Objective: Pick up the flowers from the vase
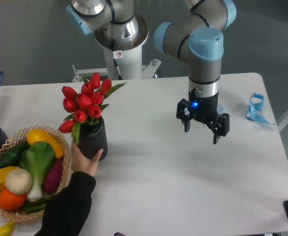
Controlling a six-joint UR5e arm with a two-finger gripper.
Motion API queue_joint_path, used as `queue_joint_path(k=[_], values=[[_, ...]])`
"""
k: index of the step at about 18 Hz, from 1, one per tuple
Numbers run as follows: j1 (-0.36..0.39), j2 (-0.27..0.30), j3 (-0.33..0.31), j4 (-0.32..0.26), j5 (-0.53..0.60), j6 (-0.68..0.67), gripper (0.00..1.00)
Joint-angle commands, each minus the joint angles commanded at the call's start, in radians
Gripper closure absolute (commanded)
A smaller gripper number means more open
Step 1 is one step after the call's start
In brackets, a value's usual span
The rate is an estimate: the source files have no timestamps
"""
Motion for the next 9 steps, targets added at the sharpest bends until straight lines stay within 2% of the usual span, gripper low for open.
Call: queue_joint_path(k=[9], values=[[0.000,0.015,-0.015,-0.003,-0.006,0.000,0.00]])
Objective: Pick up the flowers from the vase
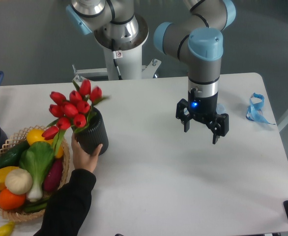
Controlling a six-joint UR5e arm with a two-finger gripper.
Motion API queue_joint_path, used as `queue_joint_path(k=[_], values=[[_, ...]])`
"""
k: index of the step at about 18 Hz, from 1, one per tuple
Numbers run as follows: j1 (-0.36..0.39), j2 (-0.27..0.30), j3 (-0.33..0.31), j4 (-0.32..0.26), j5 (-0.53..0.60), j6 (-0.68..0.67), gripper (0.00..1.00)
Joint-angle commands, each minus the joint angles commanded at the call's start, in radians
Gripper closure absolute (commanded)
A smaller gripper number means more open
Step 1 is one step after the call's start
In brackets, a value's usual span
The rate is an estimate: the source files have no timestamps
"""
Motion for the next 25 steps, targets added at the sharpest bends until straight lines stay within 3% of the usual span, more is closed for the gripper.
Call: queue_joint_path(k=[8,14,18,23,25], values=[[0.003,0.074,-0.120,0.018,-0.027,-0.035,0.00],[0.002,0.120,-0.149,0.026,-0.260,-0.074,0.00],[0.000,0.179,-0.219,0.026,-0.510,-0.086,0.00],[-0.009,0.273,-0.324,0.031,-0.661,-0.086,0.00],[-0.015,0.319,-0.392,0.029,-0.704,-0.080,0.00]])
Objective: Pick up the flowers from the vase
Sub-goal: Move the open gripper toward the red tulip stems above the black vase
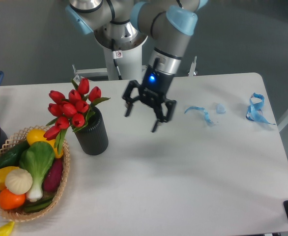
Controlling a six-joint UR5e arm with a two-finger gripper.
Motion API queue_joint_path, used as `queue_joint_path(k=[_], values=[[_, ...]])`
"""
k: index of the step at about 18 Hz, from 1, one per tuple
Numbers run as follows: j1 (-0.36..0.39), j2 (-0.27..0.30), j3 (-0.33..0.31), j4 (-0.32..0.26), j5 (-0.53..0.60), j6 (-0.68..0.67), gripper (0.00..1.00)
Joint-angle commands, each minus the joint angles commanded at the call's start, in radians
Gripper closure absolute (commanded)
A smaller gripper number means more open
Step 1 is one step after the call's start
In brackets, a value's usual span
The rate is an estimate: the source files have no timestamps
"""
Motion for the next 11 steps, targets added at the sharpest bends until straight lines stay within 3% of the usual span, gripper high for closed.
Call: queue_joint_path(k=[3,11], values=[[-0.047,0.031,-0.063,0.003,-0.023,0.017,0.00],[-0.117,0.014,-0.076,0.003,-0.155,0.015,0.00]])
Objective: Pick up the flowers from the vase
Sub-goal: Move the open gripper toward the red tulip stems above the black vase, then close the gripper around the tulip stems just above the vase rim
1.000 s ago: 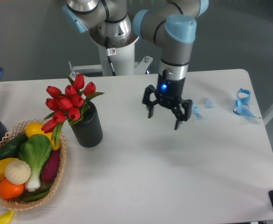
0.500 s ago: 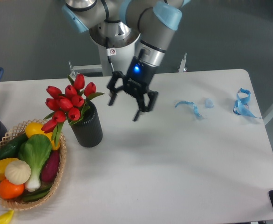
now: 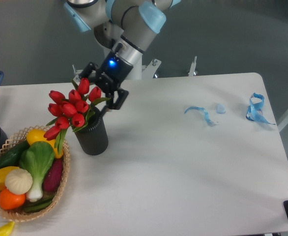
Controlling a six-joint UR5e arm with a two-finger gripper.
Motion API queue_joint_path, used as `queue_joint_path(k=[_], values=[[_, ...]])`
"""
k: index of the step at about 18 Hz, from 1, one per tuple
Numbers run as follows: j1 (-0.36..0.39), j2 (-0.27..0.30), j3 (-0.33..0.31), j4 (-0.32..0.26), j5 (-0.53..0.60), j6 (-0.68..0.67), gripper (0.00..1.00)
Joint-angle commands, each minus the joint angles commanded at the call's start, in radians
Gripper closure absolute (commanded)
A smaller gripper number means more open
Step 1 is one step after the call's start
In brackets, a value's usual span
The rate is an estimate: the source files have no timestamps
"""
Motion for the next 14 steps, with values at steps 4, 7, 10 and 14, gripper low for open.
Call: queue_joint_path(k=[4,7,10,14], values=[[-0.034,-0.066,0.034,0.009,0.000,0.002,0.00],[-0.043,-0.084,0.038,0.012,0.002,0.002,0.37],[-0.043,-0.075,0.041,0.012,0.000,-0.003,0.74],[-0.035,-0.066,0.041,0.012,-0.002,-0.008,0.99]])
